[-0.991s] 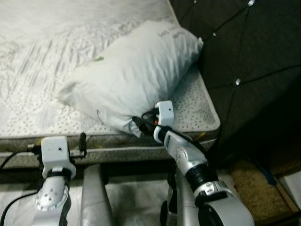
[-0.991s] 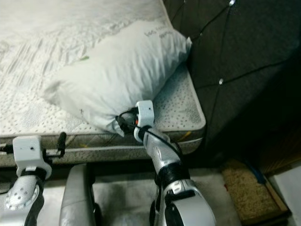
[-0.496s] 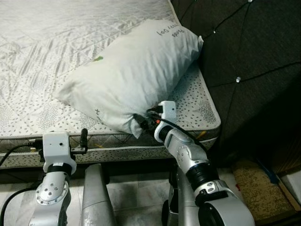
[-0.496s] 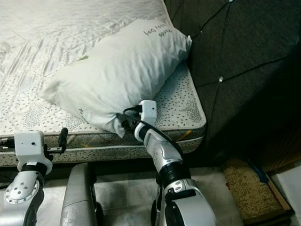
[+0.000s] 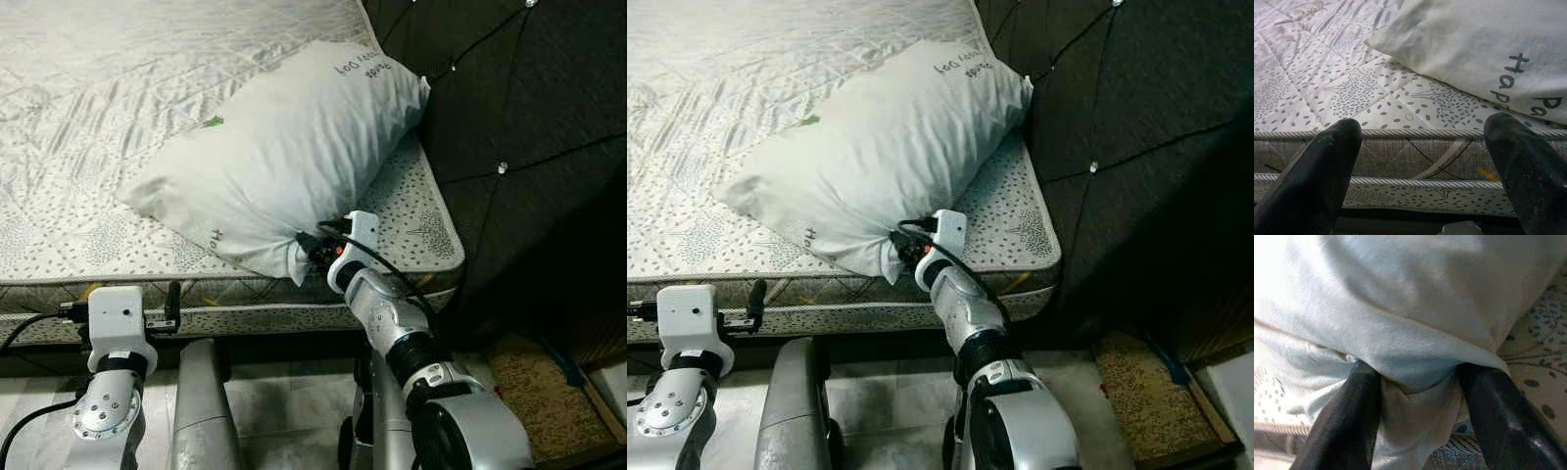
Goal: Clean up the room
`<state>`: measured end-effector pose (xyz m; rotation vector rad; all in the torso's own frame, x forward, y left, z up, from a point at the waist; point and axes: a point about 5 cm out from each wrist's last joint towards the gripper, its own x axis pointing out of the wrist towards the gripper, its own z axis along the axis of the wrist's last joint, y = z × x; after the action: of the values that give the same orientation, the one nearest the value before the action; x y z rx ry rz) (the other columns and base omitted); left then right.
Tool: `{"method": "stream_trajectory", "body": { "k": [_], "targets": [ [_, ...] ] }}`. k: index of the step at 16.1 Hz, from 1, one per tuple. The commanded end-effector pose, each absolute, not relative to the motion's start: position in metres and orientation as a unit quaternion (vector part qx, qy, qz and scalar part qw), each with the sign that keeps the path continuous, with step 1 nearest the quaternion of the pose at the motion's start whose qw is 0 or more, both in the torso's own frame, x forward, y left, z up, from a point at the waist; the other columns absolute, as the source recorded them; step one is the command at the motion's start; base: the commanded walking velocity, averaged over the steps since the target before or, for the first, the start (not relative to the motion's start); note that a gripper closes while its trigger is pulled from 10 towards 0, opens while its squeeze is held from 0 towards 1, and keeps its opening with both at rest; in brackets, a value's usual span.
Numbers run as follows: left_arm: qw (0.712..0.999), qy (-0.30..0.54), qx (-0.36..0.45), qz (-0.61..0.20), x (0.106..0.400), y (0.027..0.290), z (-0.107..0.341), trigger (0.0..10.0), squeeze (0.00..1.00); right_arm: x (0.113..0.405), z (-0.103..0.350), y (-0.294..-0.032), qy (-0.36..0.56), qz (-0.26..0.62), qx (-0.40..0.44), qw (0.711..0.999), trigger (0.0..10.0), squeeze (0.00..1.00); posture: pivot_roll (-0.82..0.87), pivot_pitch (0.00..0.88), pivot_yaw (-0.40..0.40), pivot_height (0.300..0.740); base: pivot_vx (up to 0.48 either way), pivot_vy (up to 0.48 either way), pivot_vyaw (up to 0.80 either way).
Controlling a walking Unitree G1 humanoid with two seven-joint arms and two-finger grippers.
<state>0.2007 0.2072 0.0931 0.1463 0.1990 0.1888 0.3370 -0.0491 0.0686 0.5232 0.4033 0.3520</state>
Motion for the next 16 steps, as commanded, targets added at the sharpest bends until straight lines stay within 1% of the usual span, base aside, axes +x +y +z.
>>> {"method": "stream_trajectory", "body": {
  "k": [1,2,3,5,8,10,12,13,15,16],
  "targets": [
    [0.988,0.096,0.077,0.097,0.199,0.207,0.096,10.0,0.0,0.33,0.104,0.029,0.191,0.23,0.339,0.892,0.0,0.0,0.23,0.132,-0.065,0.536,0.0,0.0,0.0],
    [0.988,0.096,0.077,0.097,0.199,0.206,0.096,10.0,0.0,0.331,0.105,0.029,0.195,0.223,0.359,0.885,0.0,0.0,0.23,0.128,-0.063,0.536,0.0,0.0,0.0],
    [0.988,0.098,0.079,0.092,0.2,0.206,0.095,10.0,0.0,0.332,0.105,0.028,0.193,0.217,0.366,0.884,0.0,0.0,0.22,0.122,-0.06,0.536,0.0,0.0,0.0],
    [0.988,0.098,0.08,0.091,0.201,0.207,0.095,10.0,0.0,0.334,0.104,0.024,0.191,0.213,0.366,0.885,0.0,0.0,0.22,0.115,-0.059,0.536,0.0,0.0,0.0],
    [0.989,0.092,0.077,0.089,0.208,0.205,0.096,10.0,0.0,0.339,0.101,0.011,0.185,0.2,0.353,0.895,0.0,0.0,0.2,0.114,-0.055,0.536,0.0,0.0,0.0],
    [0.99,0.087,0.071,0.086,0.213,0.201,0.095,10.0,0.0,0.344,0.099,-0.004,0.179,0.181,0.355,0.899,0.0,0.0,0.19,0.092,-0.058,0.536,0.0,0.0,0.0],
    [0.99,0.086,0.068,0.083,0.216,0.198,0.094,10.0,0.0,0.351,0.101,-0.017,0.177,0.158,0.373,0.897,0.0,0.0,0.19,0.075,-0.06,0.536,0.0,0.0,0.0],
    [0.991,0.084,0.067,0.084,0.219,0.198,0.094,10.0,0.0,0.357,0.104,-0.027,0.171,0.139,0.372,0.902,0.0,0.0,0.18,0.069,-0.061,0.536,0.0,0.0,0.0],
    [0.991,0.081,0.065,0.085,0.223,0.197,0.094,10.0,0.0,0.37,0.111,-0.053,0.154,0.095,0.362,0.915,0.0,0.0,0.17,0.052,-0.061,0.536,0.0,0.0,0.0],
    [0.991,0.079,0.063,0.084,0.225,0.196,0.093,10.0,0.0,0.379,0.119,-0.074,0.132,0.065,0.347,0.926,0.0,0.0,0.16,0.048,-0.06,0.536,0.0,0.0,0.0]
  ]
}}
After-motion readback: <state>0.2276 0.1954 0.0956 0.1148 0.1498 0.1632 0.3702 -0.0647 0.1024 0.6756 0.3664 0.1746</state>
